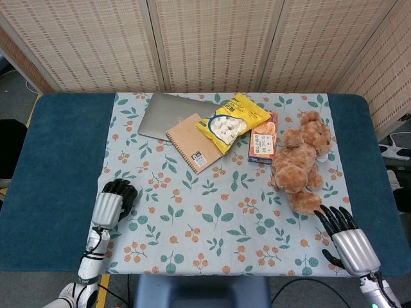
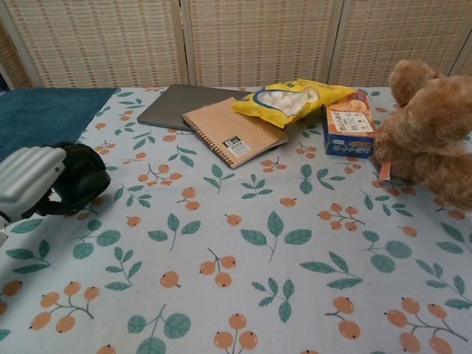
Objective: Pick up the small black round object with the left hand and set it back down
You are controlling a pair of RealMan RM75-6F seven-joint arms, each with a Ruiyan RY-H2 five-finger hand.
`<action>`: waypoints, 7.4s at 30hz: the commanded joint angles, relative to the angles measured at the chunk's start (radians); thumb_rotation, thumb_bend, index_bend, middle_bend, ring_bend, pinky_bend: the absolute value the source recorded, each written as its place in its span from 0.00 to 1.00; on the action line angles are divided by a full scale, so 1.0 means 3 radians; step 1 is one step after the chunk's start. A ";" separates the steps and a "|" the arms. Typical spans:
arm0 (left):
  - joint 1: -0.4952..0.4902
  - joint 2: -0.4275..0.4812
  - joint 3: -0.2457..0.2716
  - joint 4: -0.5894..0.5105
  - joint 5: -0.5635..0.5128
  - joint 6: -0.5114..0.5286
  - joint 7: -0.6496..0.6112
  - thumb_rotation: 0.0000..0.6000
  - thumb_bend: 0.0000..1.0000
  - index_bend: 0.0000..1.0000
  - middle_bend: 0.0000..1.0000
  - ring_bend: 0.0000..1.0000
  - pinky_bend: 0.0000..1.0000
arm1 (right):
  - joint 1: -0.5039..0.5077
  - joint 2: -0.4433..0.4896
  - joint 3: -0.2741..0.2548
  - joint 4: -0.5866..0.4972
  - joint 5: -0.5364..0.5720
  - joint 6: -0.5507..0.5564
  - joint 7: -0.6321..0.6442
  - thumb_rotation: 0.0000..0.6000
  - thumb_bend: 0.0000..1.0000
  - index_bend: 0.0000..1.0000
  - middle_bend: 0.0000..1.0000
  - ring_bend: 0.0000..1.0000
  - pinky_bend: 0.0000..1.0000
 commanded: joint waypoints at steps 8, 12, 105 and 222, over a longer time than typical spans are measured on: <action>-0.0017 0.1818 -0.1342 -0.2813 -0.2272 -0.2518 -0.2743 1.00 0.74 0.38 0.49 0.47 0.61 | 0.0015 -0.0005 0.0006 -0.0009 0.0041 -0.0034 -0.0012 1.00 0.15 0.00 0.00 0.00 0.00; -0.0015 0.2272 -0.1960 -0.2552 -0.3287 -0.4265 -0.3840 1.00 0.75 0.37 0.47 0.45 0.59 | 0.0028 -0.0024 0.0004 -0.0015 0.0062 -0.0074 -0.0054 1.00 0.15 0.00 0.00 0.00 0.00; -0.0211 0.1033 0.0514 -0.1349 0.0207 -0.1130 0.0512 1.00 0.32 0.00 0.00 0.00 0.18 | 0.0008 0.0003 -0.0105 -0.0032 -0.0109 -0.0012 -0.0041 1.00 0.16 0.00 0.00 0.00 0.00; -0.0140 0.1649 0.0341 -0.1337 -0.0172 -0.0764 0.0250 1.00 0.35 0.00 0.00 0.00 0.12 | -0.0111 0.0022 -0.0214 0.0018 -0.0467 0.0217 0.0009 1.00 0.16 0.00 0.00 0.00 0.00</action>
